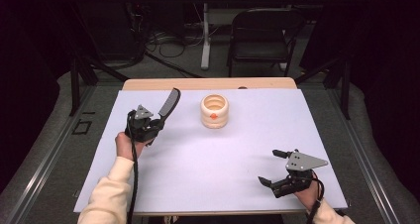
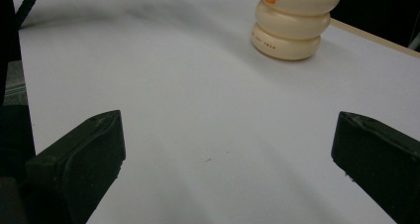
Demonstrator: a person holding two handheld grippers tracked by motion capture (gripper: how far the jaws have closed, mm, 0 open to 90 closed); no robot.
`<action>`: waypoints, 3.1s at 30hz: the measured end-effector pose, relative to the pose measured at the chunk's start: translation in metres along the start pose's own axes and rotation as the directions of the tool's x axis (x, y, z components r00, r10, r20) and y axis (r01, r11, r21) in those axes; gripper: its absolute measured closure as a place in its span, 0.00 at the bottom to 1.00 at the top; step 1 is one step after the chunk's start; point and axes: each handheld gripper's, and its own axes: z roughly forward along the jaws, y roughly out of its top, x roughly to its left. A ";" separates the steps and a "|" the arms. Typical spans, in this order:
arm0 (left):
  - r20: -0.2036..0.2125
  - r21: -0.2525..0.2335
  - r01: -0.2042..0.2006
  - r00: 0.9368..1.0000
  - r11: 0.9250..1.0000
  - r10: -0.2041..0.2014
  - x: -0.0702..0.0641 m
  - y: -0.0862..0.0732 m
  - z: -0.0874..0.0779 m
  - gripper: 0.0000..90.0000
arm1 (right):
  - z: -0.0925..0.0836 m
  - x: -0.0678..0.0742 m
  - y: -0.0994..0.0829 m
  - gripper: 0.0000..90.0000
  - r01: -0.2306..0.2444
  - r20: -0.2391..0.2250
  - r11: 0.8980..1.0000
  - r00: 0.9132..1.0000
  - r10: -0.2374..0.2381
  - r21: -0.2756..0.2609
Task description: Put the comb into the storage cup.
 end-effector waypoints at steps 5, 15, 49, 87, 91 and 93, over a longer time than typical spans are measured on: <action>-0.001 -0.023 0.002 1.000 1.000 -0.002 -0.002 0.002 0.001 0.80 | 0.000 0.000 0.000 0.00 0.000 0.001 1.000 1.000 0.000 0.003; 0.002 -0.067 0.019 1.000 0.998 -0.019 -0.003 0.005 0.002 0.80 | 0.001 0.000 0.000 0.00 0.001 -0.001 1.000 1.000 -0.001 0.004; 0.066 -0.163 0.094 0.994 0.982 -0.084 -0.007 0.016 0.013 0.80 | 0.002 0.000 0.001 0.00 0.006 -0.003 1.000 1.000 -0.006 0.001; 0.121 -0.222 0.058 0.992 0.973 -0.031 -0.025 0.047 0.020 0.80 | 0.004 -0.001 0.001 0.00 0.005 0.000 1.000 1.000 -0.005 0.003; 0.122 -0.228 0.059 0.992 0.972 -0.032 -0.025 0.051 0.022 0.80 | 0.004 -0.001 0.001 0.00 0.004 0.000 1.000 1.000 -0.004 0.005; 0.117 -0.232 0.050 0.993 0.971 -0.023 -0.027 0.053 0.022 0.80 | 0.003 0.000 0.000 0.00 0.005 0.000 1.000 1.000 -0.005 0.006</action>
